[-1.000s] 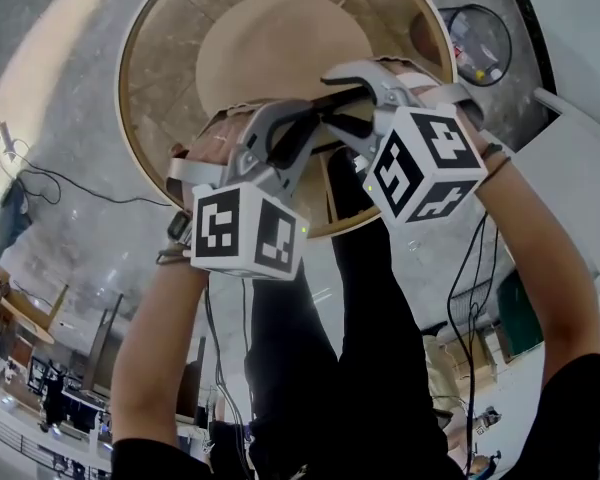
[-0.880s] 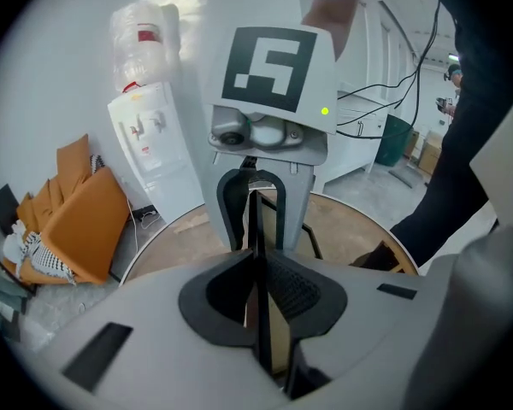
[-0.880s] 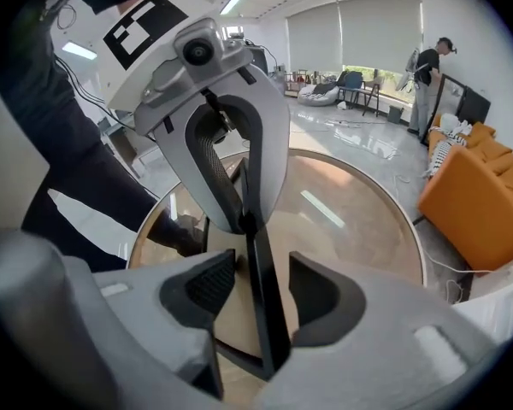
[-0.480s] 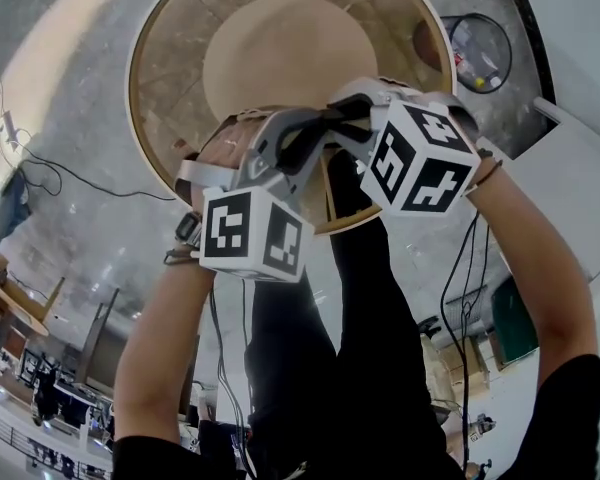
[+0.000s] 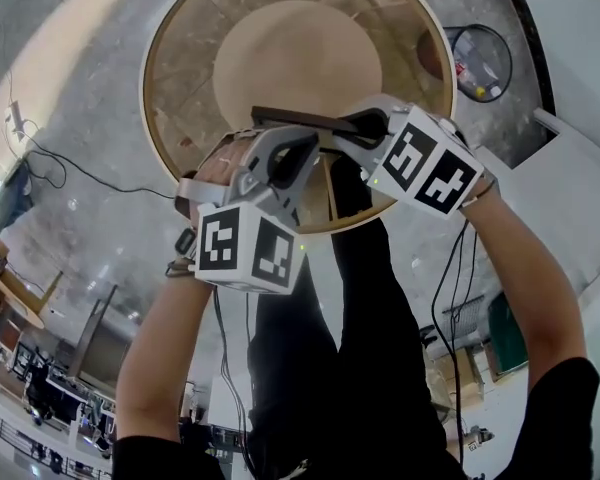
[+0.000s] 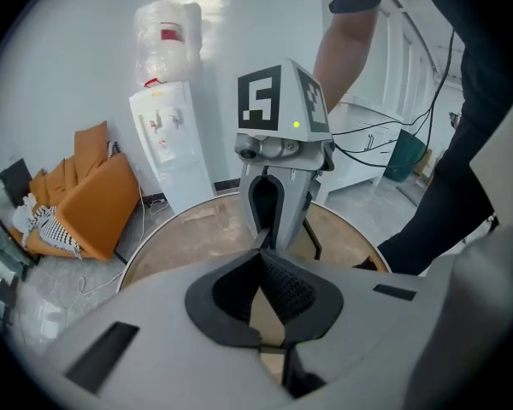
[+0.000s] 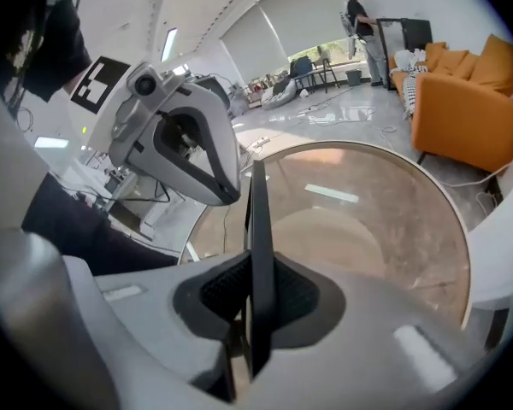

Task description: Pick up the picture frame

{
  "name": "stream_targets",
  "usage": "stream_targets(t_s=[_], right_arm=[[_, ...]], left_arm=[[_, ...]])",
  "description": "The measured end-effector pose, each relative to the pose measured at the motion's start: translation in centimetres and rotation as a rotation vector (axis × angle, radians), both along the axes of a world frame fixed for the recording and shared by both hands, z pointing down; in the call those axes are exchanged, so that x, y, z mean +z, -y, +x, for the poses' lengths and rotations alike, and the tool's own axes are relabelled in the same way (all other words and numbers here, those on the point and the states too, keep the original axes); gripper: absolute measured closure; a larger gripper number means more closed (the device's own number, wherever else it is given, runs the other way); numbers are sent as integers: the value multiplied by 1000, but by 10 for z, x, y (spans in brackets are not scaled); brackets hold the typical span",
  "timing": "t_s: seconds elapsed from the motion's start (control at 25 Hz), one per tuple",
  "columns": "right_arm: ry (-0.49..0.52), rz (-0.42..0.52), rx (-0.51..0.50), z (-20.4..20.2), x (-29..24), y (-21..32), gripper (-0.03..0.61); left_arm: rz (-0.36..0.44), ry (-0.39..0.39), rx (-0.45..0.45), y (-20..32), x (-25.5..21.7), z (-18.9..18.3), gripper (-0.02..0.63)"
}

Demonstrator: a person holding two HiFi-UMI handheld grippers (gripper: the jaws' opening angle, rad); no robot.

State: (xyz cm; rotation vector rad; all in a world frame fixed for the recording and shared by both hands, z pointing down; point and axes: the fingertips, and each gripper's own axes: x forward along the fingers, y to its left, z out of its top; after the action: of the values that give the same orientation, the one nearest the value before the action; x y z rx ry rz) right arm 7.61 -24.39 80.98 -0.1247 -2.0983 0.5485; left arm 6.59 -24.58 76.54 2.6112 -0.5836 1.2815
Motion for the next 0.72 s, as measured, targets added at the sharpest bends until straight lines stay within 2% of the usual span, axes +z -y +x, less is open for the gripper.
stream_targets(t_s=[0.24, 0.4, 0.6, 0.72], right_arm=[[36, -40, 98, -10, -20, -5, 522], [39, -41, 143, -8, -31, -7, 523], [53, -42, 210, -7, -56, -7, 523], [57, -39, 253, -8, -74, -9, 523]], left_arm=[[-39, 16, -21, -27, -13, -7, 598], [-62, 12, -89, -40, -24, -14, 598], [-60, -39, -207, -45, -51, -21, 600], [-30, -31, -221, -51, -65, -28, 600]])
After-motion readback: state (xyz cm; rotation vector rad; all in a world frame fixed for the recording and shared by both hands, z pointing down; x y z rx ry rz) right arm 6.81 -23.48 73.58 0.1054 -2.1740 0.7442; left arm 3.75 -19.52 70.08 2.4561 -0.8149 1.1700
